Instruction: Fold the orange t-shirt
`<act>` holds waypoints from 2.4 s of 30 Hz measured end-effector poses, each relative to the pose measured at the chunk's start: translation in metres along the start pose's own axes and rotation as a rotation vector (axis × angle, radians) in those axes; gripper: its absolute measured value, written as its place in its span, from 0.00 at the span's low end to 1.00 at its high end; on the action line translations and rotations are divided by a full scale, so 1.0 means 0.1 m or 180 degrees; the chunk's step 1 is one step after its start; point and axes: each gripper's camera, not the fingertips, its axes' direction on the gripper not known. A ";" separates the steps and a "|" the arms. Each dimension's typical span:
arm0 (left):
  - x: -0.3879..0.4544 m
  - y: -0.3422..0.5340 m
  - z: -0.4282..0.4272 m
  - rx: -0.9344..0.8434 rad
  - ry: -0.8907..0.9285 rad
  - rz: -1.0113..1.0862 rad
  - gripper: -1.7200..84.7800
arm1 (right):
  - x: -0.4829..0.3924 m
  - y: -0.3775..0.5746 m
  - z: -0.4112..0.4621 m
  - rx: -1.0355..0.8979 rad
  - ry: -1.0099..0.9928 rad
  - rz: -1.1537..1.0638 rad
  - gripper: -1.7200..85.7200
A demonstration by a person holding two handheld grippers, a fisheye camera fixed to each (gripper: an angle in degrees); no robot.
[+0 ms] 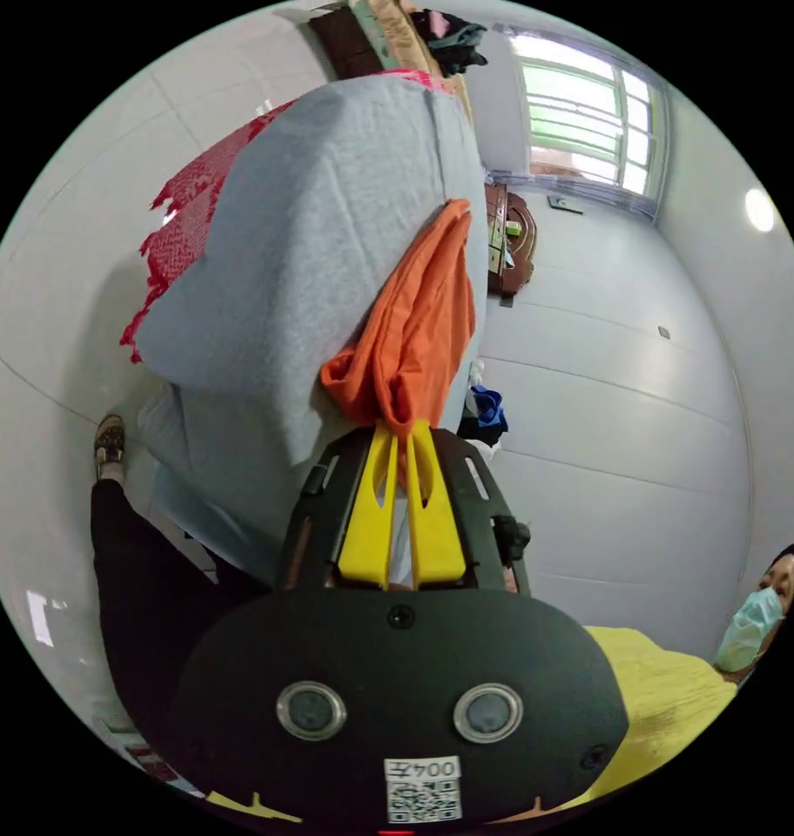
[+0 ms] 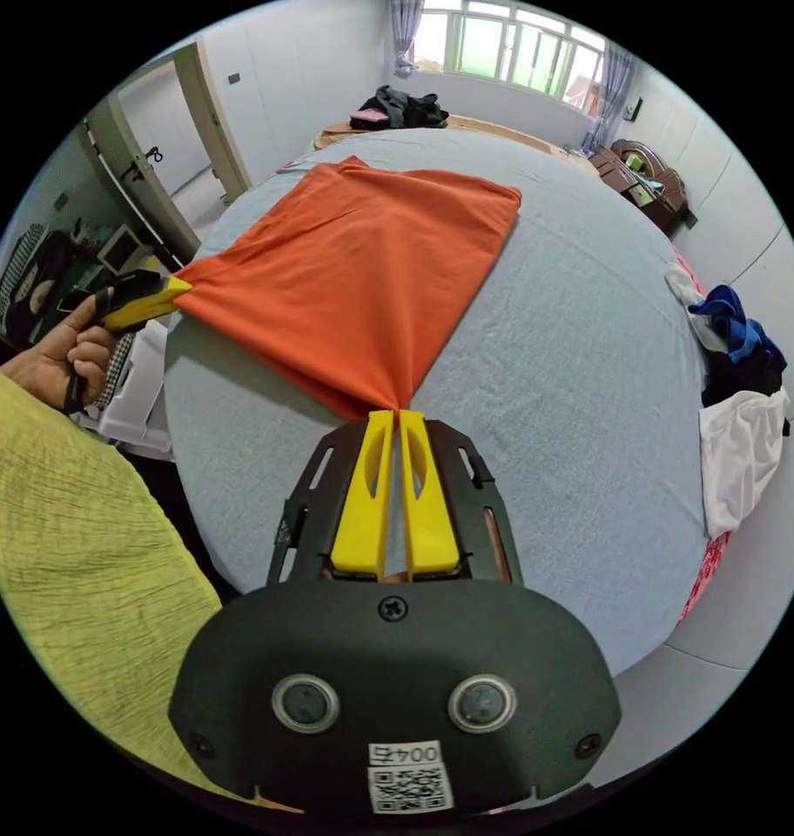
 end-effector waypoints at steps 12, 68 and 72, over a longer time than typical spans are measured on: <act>0.08 0.53 0.55 -0.0092 -0.0622 0.0684 0.05 | 0.36 0.02 0.41 -0.0011 0.0094 -0.0171 0.02; 1.05 2.37 2.17 -0.0120 -0.1858 0.3133 0.04 | 0.87 -4.95 3.07 -0.0957 -0.1157 0.0661 0.06; 0.99 1.97 1.76 -0.0071 -0.1510 0.2787 0.03 | 1.08 -4.63 2.57 -0.0359 -0.1220 0.1047 0.05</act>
